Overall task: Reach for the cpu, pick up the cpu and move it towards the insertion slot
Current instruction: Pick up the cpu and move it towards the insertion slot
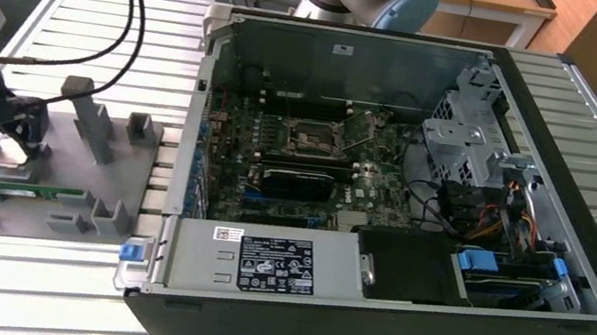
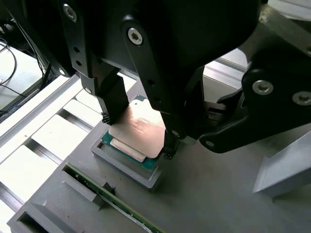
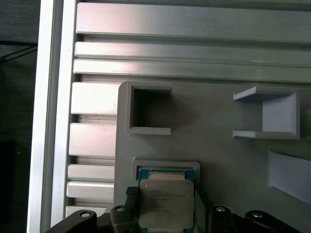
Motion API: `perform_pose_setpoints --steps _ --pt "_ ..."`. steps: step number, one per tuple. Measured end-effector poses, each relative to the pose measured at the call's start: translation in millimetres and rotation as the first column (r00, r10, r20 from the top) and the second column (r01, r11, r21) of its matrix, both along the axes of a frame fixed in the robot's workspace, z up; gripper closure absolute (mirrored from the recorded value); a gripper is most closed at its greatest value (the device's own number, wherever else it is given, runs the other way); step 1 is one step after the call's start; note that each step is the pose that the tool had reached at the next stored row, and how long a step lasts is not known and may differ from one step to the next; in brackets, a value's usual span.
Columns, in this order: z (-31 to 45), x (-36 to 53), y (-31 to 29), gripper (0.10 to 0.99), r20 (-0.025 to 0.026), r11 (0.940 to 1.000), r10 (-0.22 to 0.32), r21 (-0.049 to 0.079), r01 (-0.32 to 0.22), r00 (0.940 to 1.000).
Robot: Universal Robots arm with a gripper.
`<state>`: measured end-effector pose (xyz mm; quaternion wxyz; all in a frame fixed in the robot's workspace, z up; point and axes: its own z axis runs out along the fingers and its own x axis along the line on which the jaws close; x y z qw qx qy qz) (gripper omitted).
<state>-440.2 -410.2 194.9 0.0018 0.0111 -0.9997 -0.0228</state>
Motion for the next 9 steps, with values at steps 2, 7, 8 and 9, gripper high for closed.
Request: perform_pose_setpoints --steps 2,7,8,9 --pt "1.7 0.0 0.0 0.545 0.0001 1.0000 0.000 0.000 0.000 1.0000" --pt "5.3 0.0 0.0 0.545 0.0001 1.0000 0.000 0.000 0.000 1.0000" --pt "5.8 0.0 0.0 0.545 0.0001 1.0000 0.000 0.000 0.000 1.0000" --pt "6.4 0.0 0.0 0.545 0.0000 1.0000 0.000 0.000 0.000 1.0000"
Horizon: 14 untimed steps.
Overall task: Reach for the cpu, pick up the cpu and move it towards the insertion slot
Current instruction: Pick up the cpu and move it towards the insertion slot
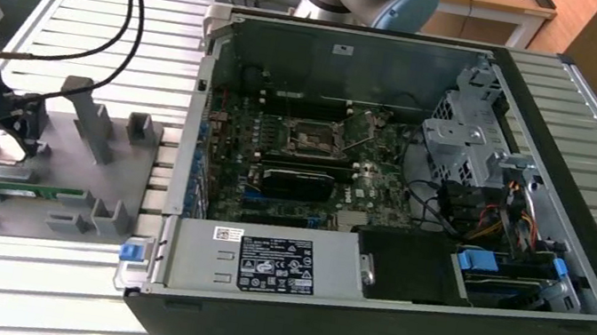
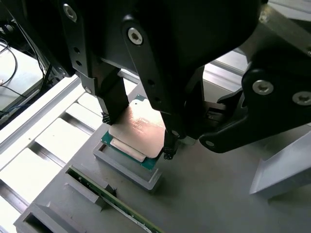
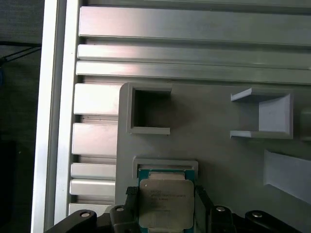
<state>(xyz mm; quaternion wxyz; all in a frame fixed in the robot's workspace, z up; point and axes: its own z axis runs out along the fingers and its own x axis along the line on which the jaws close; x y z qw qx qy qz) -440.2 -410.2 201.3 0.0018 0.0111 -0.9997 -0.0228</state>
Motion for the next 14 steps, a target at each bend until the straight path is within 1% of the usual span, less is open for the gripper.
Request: perform_pose_setpoints --steps 14 --pt "9.4 0.0 0.7 0.545 0.0000 1.0000 0.000 0.000 0.000 1.0000"
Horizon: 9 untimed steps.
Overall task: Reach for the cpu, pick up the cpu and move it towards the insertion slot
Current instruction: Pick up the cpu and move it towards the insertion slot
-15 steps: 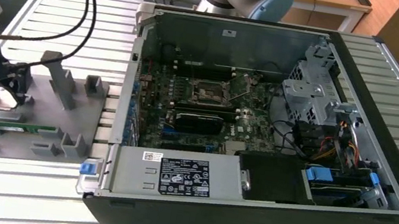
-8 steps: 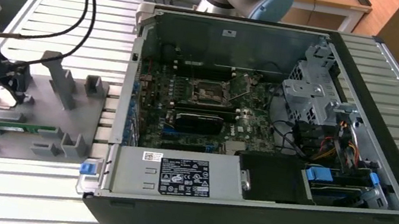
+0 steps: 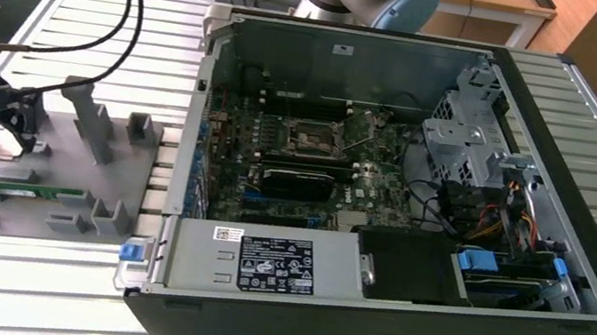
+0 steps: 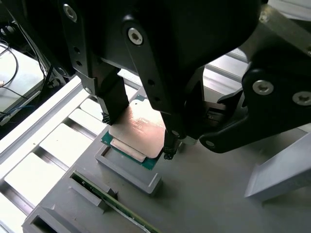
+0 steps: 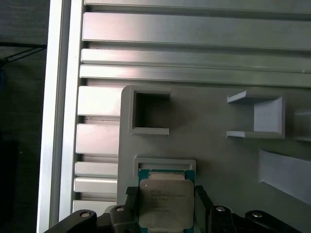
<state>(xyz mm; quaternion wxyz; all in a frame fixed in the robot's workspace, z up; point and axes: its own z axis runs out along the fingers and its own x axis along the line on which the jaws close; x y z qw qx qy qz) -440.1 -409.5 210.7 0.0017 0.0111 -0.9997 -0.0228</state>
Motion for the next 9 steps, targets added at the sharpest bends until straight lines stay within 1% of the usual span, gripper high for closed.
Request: perform_pose_setpoints --steps 9 --pt "6.7 0.0 0.2 0.545 0.0001 1.0000 0.000 0.000 0.000 1.0000"
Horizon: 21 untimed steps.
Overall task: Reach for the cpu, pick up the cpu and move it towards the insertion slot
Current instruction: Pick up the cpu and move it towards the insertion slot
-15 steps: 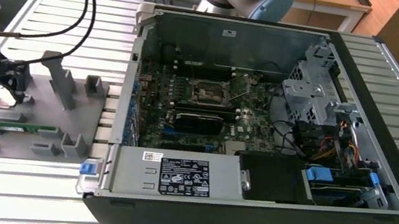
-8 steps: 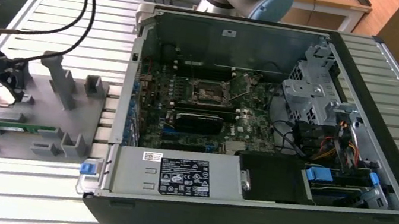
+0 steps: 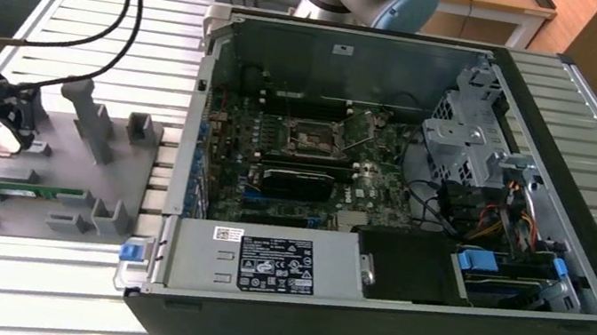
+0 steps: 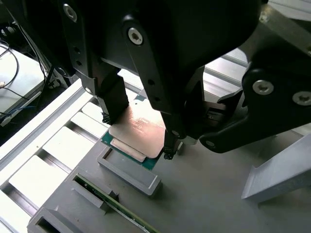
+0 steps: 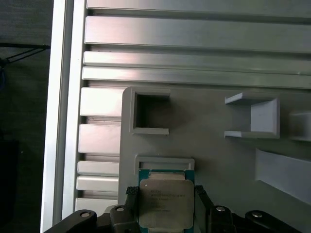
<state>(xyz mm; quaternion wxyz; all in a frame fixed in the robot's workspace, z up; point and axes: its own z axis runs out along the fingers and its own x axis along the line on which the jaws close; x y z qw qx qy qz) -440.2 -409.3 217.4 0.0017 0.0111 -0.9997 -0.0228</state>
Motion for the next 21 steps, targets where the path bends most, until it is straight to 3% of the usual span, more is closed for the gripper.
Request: perform_pose_setpoints --steps 21 --pt "8.9 0.0 0.0 0.545 0.0001 1.0000 0.000 0.000 0.000 1.0000"
